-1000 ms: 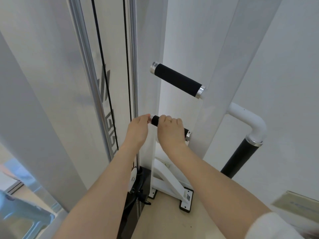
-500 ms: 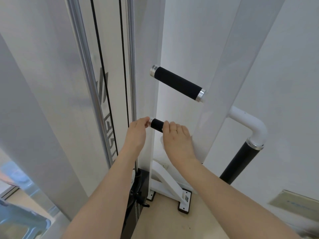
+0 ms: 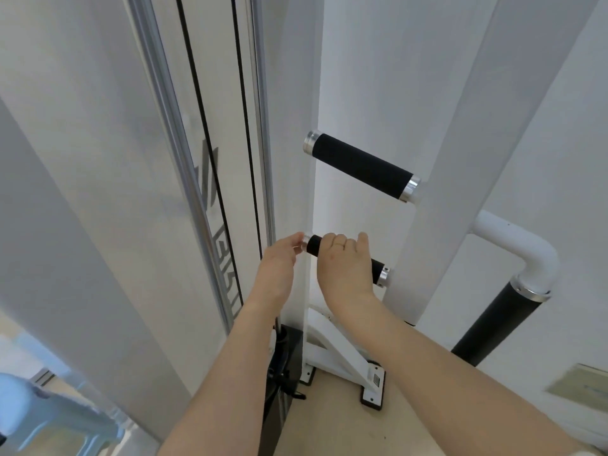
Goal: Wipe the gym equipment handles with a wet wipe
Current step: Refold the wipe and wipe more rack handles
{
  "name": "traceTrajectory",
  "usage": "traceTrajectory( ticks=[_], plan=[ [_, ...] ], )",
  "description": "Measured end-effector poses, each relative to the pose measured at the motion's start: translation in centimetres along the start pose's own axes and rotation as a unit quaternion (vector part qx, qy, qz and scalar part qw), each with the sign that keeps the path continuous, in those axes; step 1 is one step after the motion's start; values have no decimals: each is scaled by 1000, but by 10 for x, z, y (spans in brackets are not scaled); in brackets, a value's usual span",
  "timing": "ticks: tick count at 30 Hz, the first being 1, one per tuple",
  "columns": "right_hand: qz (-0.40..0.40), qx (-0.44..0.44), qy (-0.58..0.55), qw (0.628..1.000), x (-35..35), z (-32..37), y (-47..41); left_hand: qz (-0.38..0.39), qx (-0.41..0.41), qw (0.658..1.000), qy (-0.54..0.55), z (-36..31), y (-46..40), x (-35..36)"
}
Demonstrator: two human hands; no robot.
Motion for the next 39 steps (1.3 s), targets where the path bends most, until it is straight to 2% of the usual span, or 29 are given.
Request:
traceTrajectory(
  ticks=[2,5,7,9,11,14,17,19,21,22,23,24,26,27,28,30,34,35,39],
  plan=[
    [4,-5,61,998,9,-16,17,-20,-5,1000,14,3,3,-1],
    [6,-38,135,990,13,-19,37,1,39,998,-51,8,1,-7],
    [3,30,92,995,10,-7,25,4,32,994,-100,6,-3,-9],
    [-51,61,34,996,9,9,3,0,20,995,-95,5,-6,-10],
    [-66,21,-12,998,12,23,-9,17,36,997,-70,5,-4,-8],
    [-116,9,-53,992,21,15,-4,36,55,998,-24,9,2,-5],
    [-268,19,-75,960,33,-10,20,19,39,999,-19,9,0,0],
    [-321,26,-179,930,28,-16,40,16,29,999,-34,8,-3,4],
    [-258,57,-359,895,17,-12,58,17,18,999,-46,5,-4,8],
    [-188,82,-448,870,15,-5,64,15,13,998,-56,3,-6,9],
    [-91,122,-537,830,17,1,67,13,12,998,-65,1,-7,10],
    [25,190,-638,746,21,6,67,15,17,997,-76,0,-7,10],
    [213,370,-774,467,29,16,59,17,28,995,-92,-1,-8,11],
    [257,431,-789,354,32,19,52,16,32,995,-91,0,-8,11],
    [268,469,-791,288,33,20,43,10,28,996,-79,2,-7,10],
    [247,485,-817,193,30,20,22,0,19,999,-49,3,-5,7],
    [115,350,-928,-57,23,16,12,22,28,999,-32,4,0,4],
    [101,332,-934,-82,25,13,17,24,27,999,-28,4,1,5],
    [37,286,-948,-135,34,6,33,21,31,999,-30,5,0,6]
  ],
)
Point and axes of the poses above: each hand's wrist, its own y-axis away from the middle knuckle, its own x-axis out of the palm, z = x × y, the point moved 2 cm from there along -y, towards the middle knuckle, and after that the axes turned 14 degrees about y, right-handed, at the moved point
